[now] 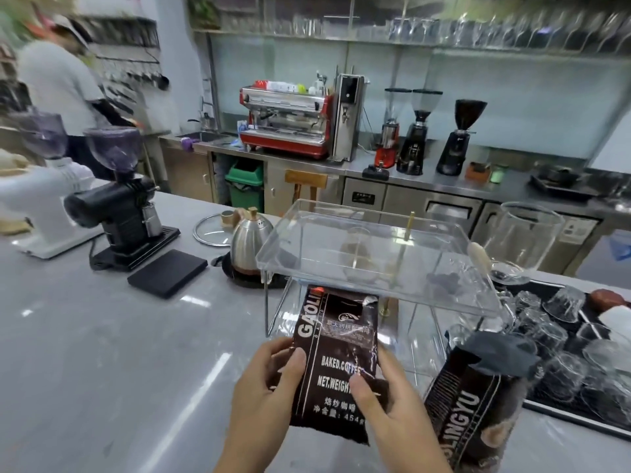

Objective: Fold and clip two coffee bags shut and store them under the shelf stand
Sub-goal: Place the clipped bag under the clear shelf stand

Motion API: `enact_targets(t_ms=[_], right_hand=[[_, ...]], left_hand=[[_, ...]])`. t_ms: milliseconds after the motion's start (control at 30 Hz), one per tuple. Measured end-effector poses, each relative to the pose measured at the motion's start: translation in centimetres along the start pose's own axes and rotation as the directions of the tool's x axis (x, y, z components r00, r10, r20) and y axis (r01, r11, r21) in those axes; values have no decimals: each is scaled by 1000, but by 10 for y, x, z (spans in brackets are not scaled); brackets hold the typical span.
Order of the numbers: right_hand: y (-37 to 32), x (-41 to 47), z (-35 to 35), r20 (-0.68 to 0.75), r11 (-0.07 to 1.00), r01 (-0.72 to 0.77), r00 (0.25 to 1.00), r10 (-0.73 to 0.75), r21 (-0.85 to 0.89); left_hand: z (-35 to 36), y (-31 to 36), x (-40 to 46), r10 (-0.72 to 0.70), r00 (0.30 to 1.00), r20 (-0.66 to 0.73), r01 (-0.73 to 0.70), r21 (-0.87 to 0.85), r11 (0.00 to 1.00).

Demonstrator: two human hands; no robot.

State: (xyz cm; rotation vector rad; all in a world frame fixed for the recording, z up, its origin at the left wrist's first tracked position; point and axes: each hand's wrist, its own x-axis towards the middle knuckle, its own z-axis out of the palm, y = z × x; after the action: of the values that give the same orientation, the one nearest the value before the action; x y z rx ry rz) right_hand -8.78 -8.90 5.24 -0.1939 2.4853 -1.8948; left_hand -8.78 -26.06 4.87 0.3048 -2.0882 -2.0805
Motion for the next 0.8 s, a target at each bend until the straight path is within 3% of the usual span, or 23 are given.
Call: enact_targets(t_ms=[200, 500, 600, 800], right_hand=[[-16, 14, -4, 113, 1000, -7, 994, 6, 6], [-10, 49, -5, 150, 999, 19, 989, -12, -49], [-9, 58, -3, 134, 1000, -29, 991, 27, 11], [-7, 74, 4, 0, 999, -27, 1000, 27, -32]], left_hand=[[15, 11, 16, 35, 999, -35, -32, 82, 996], [16, 19, 33, -14, 967, 253, -14, 110, 994], [19, 23, 41, 9, 955, 296, -37, 89, 995], [24, 25, 58, 93, 950, 298, -144, 155, 977]])
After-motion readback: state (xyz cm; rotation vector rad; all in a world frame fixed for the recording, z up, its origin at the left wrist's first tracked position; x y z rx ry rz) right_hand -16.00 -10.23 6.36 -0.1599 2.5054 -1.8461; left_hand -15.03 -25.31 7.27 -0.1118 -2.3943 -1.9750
